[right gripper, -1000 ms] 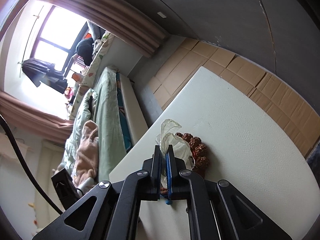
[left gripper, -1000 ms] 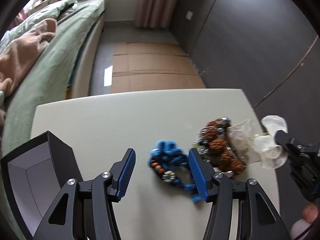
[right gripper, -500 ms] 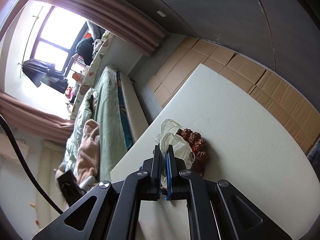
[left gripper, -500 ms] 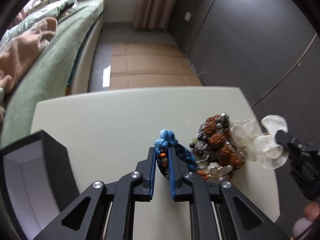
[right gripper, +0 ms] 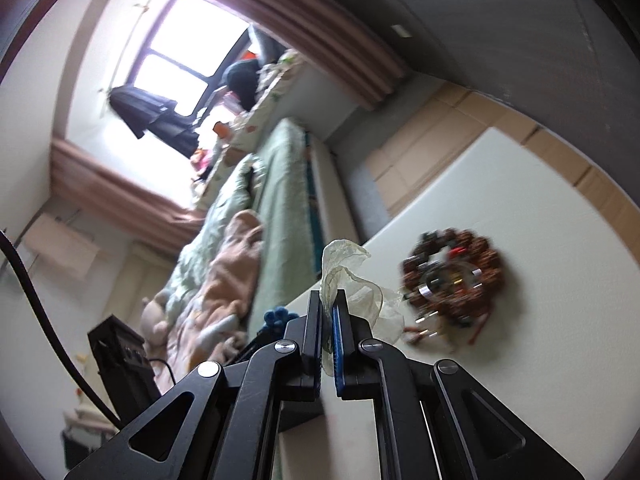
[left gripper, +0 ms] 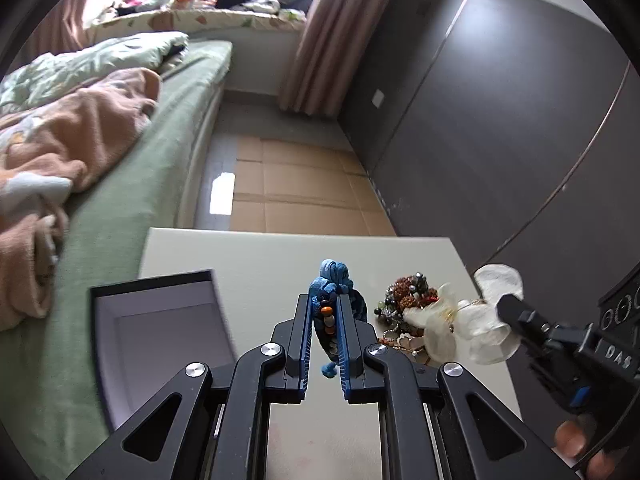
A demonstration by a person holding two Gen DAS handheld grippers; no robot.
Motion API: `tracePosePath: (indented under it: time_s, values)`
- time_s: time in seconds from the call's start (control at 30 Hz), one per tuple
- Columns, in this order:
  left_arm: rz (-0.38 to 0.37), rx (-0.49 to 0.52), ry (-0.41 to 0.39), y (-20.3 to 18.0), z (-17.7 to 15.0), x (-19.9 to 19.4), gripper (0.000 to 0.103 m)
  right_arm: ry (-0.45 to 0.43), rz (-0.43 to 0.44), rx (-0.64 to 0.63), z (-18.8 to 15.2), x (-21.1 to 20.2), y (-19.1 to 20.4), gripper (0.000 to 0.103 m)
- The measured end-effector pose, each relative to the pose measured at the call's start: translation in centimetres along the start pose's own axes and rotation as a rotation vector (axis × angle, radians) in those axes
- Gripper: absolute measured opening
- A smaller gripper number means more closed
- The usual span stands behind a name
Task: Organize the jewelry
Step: 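Drop the blue bracelet into the black box with the left tool while the right tool drops the pouch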
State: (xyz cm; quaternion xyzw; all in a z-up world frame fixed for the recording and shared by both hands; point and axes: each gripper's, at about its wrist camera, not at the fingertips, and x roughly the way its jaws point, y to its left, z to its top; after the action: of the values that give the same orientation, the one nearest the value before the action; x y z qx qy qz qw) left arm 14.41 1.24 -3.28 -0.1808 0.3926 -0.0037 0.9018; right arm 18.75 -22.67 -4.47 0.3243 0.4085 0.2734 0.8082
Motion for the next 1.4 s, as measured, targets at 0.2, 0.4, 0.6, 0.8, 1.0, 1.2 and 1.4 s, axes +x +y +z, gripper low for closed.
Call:
tracePosePath:
  time_s: [0.2, 0.4, 0.6, 0.8, 1.0, 1.2, 1.4]
  values:
    - [0.026, -0.062, -0.082, 2.8, -0.1, -4.4, 0.012, 0.021, 0.085, -0.075, -2.3, 0.9, 2.9, 0.006]
    - [0.066, -0.110, -0.138, 5.6, -0.2, -7.0, 0.012, 0.063, 0.127, -0.151, -4.6, 2.7, 5.5, 0.006]
    - [0.084, -0.150, -0.147, 7.9, -0.1, -7.9, 0.012, 0.107, 0.164, -0.184, -6.5, 5.1, 7.2, 0.006]
    - [0.095, -0.183, -0.162, 9.8, 0.4, -8.4, 0.012, 0.145, 0.194, -0.230, -8.0, 7.1, 8.7, 0.006]
    - [0.101, -0.206, -0.150, 10.4, 0.3, -8.4, 0.012, 0.265, 0.117, -0.252, -9.1, 10.4, 9.0, 0.066]
    - [0.088, -0.191, -0.097, 9.9, 0.2, -7.6, 0.012, 0.235, 0.064, -0.212, -8.4, 9.0, 7.6, 0.066]
    - [0.037, -0.207, -0.041, 9.4, -0.2, -6.5, 0.016, 0.196, 0.010, -0.222, -7.8, 6.9, 7.1, 0.066]
